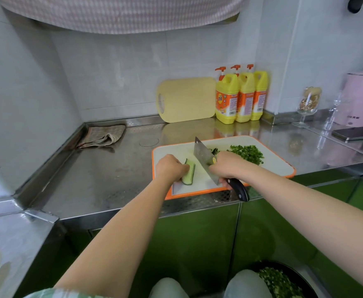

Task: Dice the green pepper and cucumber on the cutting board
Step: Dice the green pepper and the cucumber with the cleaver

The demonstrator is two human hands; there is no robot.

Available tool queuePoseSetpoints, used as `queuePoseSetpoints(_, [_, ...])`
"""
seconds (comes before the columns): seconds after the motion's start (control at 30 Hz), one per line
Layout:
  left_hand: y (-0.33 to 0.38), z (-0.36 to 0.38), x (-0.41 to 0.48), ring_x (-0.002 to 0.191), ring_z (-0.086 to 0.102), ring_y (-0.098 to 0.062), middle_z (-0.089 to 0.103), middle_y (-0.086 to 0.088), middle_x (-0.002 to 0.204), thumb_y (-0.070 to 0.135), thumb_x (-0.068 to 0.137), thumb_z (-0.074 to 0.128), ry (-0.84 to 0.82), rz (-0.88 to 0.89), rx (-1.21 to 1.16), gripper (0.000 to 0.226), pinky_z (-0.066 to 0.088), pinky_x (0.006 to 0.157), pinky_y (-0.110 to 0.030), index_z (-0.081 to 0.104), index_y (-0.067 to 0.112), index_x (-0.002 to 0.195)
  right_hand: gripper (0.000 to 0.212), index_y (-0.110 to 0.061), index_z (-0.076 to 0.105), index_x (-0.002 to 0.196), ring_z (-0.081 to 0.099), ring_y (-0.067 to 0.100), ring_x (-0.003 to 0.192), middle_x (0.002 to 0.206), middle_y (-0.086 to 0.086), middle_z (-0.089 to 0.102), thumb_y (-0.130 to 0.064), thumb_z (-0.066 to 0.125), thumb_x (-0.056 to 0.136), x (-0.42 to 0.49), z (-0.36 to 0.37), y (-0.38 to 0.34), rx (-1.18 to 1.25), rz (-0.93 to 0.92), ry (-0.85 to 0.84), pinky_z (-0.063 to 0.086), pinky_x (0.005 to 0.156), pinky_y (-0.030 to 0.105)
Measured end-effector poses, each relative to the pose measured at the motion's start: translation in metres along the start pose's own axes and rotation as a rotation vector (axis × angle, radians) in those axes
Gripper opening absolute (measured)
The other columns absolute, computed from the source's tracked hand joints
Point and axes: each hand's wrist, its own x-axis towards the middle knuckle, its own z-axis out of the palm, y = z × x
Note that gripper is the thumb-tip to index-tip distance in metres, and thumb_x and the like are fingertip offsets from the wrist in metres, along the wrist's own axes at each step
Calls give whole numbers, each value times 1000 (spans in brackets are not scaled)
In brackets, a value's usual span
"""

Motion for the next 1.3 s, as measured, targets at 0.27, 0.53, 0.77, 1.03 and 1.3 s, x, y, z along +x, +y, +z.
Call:
queuePoseSetpoints(0.27, [-3, 10, 2, 50, 58, -12, 65, -5, 49, 24, 83, 60, 49, -103, -334, 28, 47, 54, -22, 60, 9, 59, 13, 8, 66, 85, 58, 28, 55, 63, 17, 62, 7, 54, 82, 9, 3, -11, -71, 0, 11, 53, 61, 32])
queuePoseSetpoints(0.53, [-2, 16, 1, 47, 60, -18, 61, -5, 42, 20, 80, 65, 46, -218, -519, 27, 46, 52, -21, 59, 9, 56, 25, 5, 47, 117, 59, 32, 60, 91, 29, 67, 1, 36, 95, 2, -3, -20, 156, -89, 50, 50, 52, 34])
queuePoseSetpoints(0.77, [0, 16, -1, 49, 61, -20, 61, -7, 44, 20, 79, 66, 64, -259, -550, 27, 46, 49, -23, 61, 8, 55, 29, 8, 51, 115, 52, 23, 47, 81, 24, 62, 0, 34, 94, -7, -1, -27, 116, -96, 0, 42, 39, 21])
queuePoseSetpoints(1.03, [0, 17, 1, 54, 64, -24, 64, -10, 48, 17, 77, 66, 65, -257, -568, 23, 58, 68, -34, 62, 6, 58, 34, 4, 46, 125, 49, 18, 45, 70, 13, 53, -3, 28, 97, -14, -2, -28, 200, -78, -17, 43, 40, 21])
queuePoseSetpoints(1.3, [0, 16, 4, 52, 66, -23, 64, -9, 47, 16, 79, 69, 49, -252, -576, 19, 60, 71, -35, 62, 5, 64, 28, 0, 41, 122, 44, 17, 41, 64, 9, 51, -8, 28, 98, -8, -6, -29, 184, -34, -70, 38, 39, 17])
